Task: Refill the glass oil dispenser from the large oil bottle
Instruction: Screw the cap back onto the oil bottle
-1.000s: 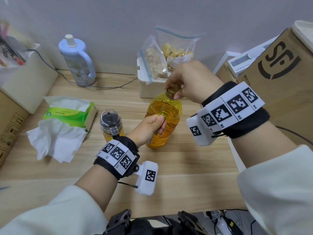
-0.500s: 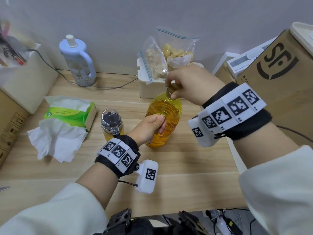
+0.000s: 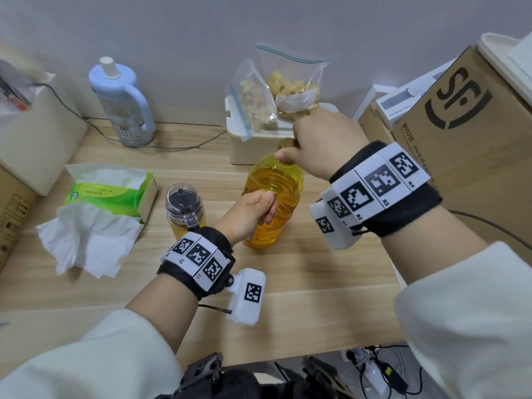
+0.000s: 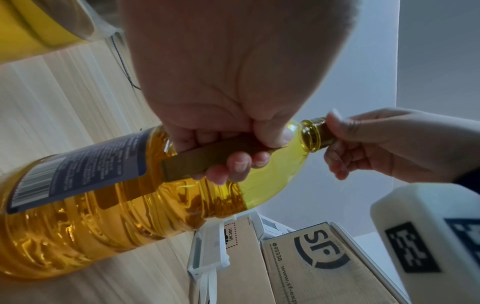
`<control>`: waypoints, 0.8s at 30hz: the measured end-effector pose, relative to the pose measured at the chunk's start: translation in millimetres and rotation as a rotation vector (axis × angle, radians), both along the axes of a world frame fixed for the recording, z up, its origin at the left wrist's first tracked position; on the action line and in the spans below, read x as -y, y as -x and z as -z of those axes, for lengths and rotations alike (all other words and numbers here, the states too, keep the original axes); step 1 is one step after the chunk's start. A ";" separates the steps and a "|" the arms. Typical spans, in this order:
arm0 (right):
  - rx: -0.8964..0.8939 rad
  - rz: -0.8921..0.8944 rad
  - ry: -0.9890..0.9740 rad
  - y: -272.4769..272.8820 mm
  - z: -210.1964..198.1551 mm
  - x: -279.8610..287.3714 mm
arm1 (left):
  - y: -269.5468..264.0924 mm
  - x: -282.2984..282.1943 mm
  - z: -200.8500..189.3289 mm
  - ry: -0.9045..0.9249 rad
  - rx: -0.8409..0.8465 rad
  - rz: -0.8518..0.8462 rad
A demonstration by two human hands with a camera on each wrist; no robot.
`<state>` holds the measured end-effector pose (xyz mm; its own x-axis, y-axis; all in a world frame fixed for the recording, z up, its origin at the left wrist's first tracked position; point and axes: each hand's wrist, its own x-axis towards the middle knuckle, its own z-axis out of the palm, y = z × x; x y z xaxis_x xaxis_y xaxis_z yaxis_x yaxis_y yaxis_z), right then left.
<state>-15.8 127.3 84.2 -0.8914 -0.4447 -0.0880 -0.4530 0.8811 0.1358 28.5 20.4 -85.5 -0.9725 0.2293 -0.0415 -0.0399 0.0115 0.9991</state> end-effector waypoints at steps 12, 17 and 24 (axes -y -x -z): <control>-0.020 0.043 0.046 -2.4 5.3 -0.1 | 2.2 -0.7 4.4 -0.025 0.004 -0.017; 0.073 -0.004 0.118 3.1 3.2 0.7 | 2.7 -2.1 4.3 -0.024 0.009 -0.014; 0.097 -0.074 0.063 4.8 -0.9 -0.6 | 3.7 -0.9 5.0 -0.019 0.014 0.002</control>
<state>-20.6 127.8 85.1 -0.8444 -0.5164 -0.1425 -0.5255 0.8501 0.0336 24.8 21.3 -90.5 -0.9714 0.2321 -0.0507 -0.0539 -0.0076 0.9985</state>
